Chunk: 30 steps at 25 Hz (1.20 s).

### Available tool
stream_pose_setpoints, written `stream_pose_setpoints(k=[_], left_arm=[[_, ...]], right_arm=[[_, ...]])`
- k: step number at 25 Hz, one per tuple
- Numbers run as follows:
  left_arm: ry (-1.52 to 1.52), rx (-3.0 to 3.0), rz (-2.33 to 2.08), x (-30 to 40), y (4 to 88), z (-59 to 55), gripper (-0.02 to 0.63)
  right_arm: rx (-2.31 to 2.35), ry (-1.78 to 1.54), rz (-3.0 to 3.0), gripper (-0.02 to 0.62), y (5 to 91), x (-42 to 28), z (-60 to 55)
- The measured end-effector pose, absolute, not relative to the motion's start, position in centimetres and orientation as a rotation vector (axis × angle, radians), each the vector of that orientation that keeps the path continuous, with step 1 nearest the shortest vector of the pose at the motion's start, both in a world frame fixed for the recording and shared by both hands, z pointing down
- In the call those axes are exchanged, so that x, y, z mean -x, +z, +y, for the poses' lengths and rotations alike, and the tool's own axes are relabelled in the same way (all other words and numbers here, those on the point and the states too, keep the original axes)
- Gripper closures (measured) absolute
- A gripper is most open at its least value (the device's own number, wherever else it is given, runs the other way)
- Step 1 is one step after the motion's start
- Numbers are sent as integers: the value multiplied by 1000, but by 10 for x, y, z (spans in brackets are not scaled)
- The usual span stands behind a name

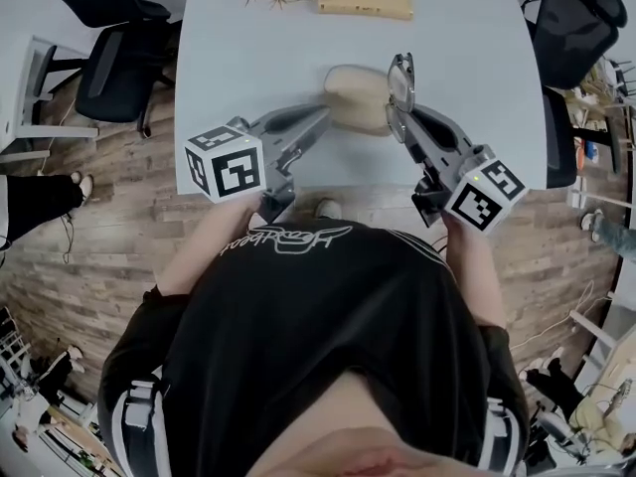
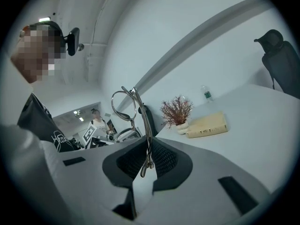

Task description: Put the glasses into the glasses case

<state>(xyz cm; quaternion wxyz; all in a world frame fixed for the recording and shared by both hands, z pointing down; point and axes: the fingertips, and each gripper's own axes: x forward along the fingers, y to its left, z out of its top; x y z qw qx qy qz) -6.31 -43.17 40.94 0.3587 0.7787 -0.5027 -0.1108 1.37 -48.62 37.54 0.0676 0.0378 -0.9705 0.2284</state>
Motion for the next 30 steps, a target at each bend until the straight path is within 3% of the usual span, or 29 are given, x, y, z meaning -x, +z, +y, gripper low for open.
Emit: stream_pose_setpoints(k=[30], left_arm=[[-297,-1864,-1365,83,454,-418,600]], right_arm=[[-150,-166,-2408,566,523,9,-518]])
